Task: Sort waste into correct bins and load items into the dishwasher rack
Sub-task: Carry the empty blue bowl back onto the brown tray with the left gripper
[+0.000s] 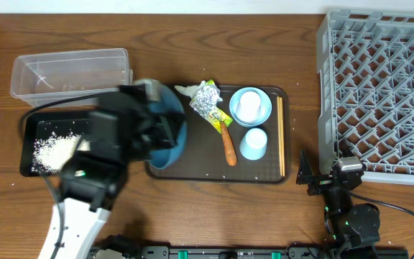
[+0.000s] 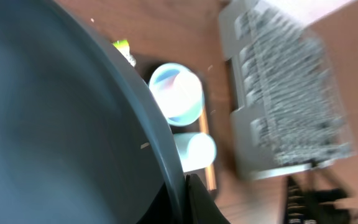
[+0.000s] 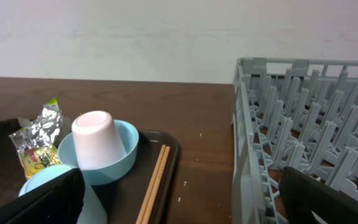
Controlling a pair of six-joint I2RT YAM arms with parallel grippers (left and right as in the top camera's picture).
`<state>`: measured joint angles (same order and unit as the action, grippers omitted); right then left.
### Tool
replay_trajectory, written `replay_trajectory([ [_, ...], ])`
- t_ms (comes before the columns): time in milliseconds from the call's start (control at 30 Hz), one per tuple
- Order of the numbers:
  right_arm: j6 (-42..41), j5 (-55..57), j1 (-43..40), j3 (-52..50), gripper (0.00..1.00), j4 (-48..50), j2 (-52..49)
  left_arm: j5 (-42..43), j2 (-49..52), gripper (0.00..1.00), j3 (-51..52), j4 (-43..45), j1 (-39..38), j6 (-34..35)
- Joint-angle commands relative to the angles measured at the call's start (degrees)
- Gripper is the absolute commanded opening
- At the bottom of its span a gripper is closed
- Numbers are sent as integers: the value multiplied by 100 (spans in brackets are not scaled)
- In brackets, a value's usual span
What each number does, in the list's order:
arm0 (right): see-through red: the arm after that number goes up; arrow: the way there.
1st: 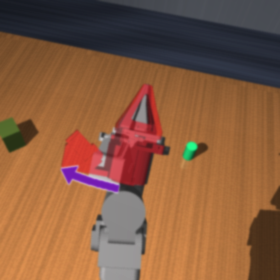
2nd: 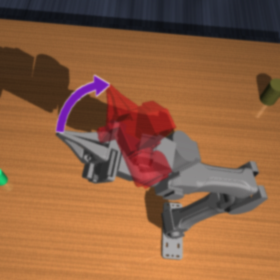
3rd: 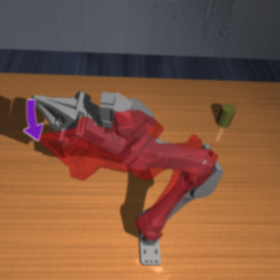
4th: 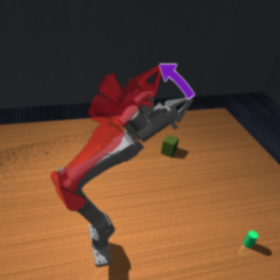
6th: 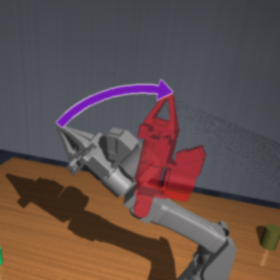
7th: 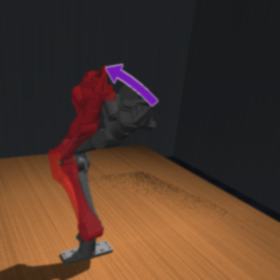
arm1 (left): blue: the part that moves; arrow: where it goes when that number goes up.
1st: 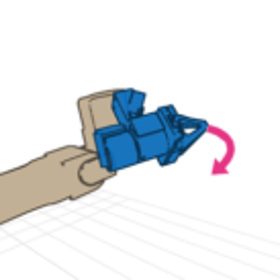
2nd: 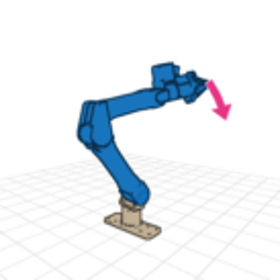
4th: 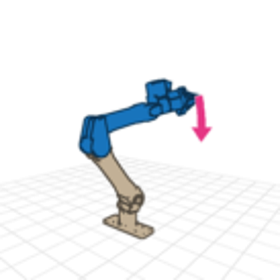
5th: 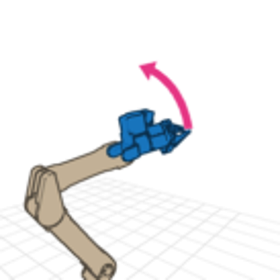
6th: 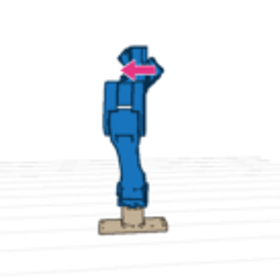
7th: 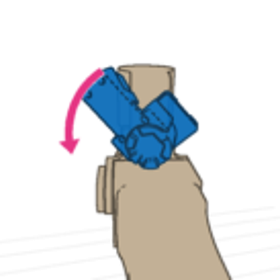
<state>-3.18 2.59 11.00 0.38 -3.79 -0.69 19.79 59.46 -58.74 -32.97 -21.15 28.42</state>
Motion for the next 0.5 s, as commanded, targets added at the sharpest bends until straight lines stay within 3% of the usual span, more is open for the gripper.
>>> replay_trajectory([
  [0,72,59,-52,-9,99,-22,31,-1853,286,6,-63,63,-778,-273],
  [233,70,59,-55,-7,99,-22,31,-3375,1438,6,-63,116,-1786,-269],
  [467,70,59,-55,-7,99,-22,31,-3445,2516,6,-63,409,-2015,-271],
])
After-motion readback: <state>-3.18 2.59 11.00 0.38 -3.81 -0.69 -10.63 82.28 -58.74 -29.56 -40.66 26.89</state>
